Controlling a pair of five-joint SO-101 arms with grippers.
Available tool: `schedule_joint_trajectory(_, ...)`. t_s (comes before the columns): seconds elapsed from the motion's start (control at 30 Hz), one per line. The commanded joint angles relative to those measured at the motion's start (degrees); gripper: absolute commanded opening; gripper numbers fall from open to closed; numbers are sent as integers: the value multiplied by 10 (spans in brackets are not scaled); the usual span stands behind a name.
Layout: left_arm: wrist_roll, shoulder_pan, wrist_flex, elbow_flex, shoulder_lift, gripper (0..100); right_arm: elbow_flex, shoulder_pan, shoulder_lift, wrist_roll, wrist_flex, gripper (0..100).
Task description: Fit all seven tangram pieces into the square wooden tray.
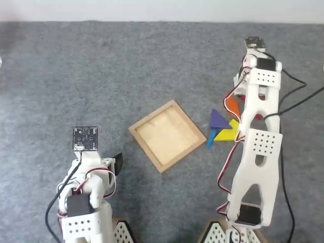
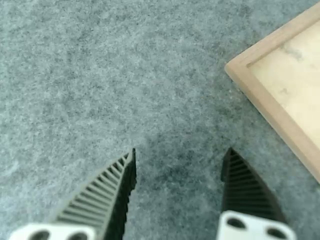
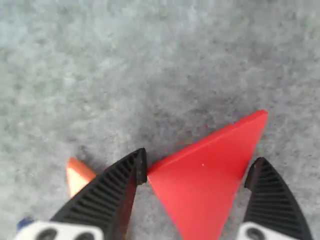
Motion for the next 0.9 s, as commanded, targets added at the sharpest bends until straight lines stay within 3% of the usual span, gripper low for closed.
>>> schedule_joint_trajectory(0.0,4,-1,3,-13,-12,271,-47,7,3,7,23,322)
schedule_joint_trajectory(0.23,4,-1,3,-13,-12,271,-69,7,22,20,28,311)
schedule_joint_trajectory(0.47,4,-1,3,-13,-12,271,-74,8,28,22,58,139)
schedule_joint_trajectory(0.67,4,-1,3,-13,-12,271,-76,7,24,31,66,123)
schedule_joint_trajectory(0.77,4,-1,3,-13,-12,271,-116,-4,24,123,115,132)
schedule_joint_trajectory(0.87,4,-1,3,-13,-12,271,-188,-14,25,220,178,211)
